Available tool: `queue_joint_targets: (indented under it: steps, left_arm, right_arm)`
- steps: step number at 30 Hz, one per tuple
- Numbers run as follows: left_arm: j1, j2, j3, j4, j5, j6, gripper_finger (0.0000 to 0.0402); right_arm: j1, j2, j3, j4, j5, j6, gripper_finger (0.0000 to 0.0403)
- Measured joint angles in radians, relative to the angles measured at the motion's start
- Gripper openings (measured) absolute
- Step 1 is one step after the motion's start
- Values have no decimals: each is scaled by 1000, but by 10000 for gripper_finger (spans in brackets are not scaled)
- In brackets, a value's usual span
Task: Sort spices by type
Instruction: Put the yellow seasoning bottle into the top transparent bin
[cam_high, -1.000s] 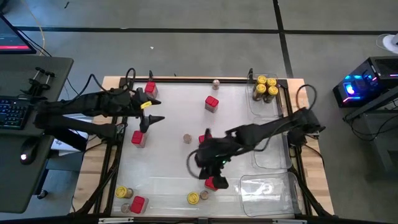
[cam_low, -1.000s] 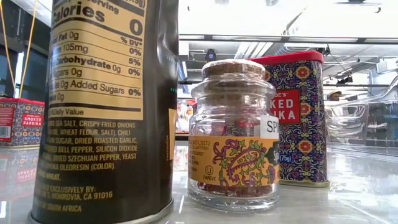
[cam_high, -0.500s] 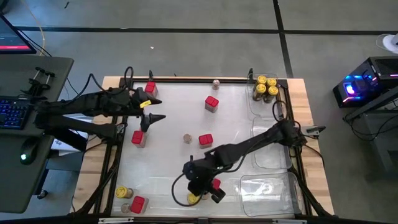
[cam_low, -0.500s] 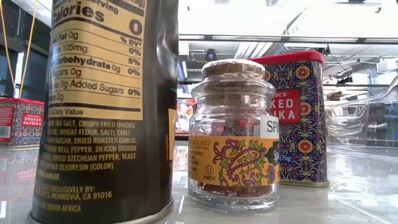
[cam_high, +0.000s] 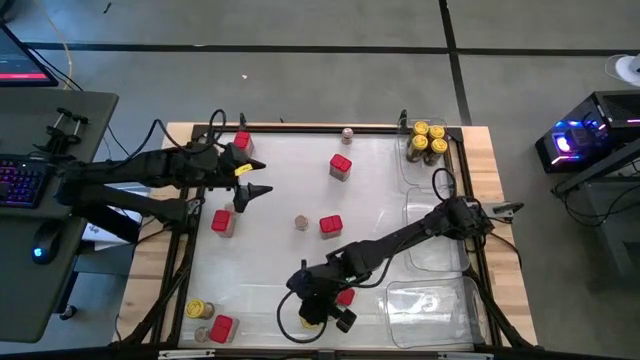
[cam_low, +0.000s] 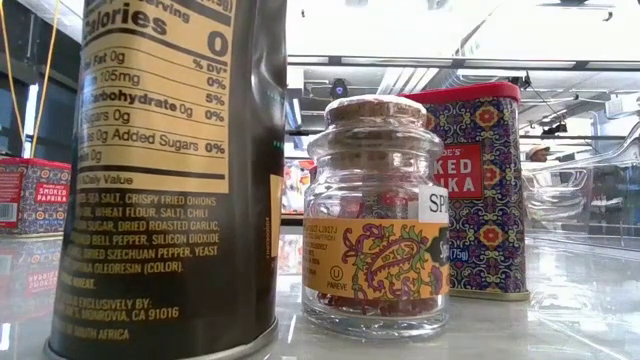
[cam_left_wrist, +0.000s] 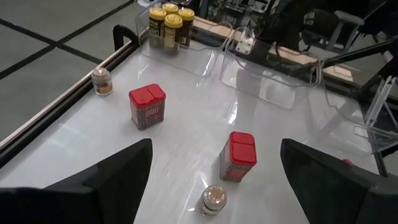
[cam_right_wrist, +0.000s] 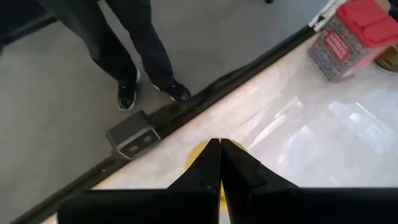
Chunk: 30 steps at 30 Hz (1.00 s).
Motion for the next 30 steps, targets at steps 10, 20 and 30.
queue_joint_targets:
  steps: [10, 20, 30]
  left_arm:
    - [0, 10, 0, 0, 7, -24, 341]
    - [0, -23, 0, 3, 7, -26, 341]
    - [0, -85, 0, 0, 5, -26, 341]
  right_arm:
    - [0, 33, -1, -11, 18, -35, 0]
    - [-23, 38, 4, -49, 138, -61, 0]
    - [-127, 29, 7, -164, 314, -50, 0]
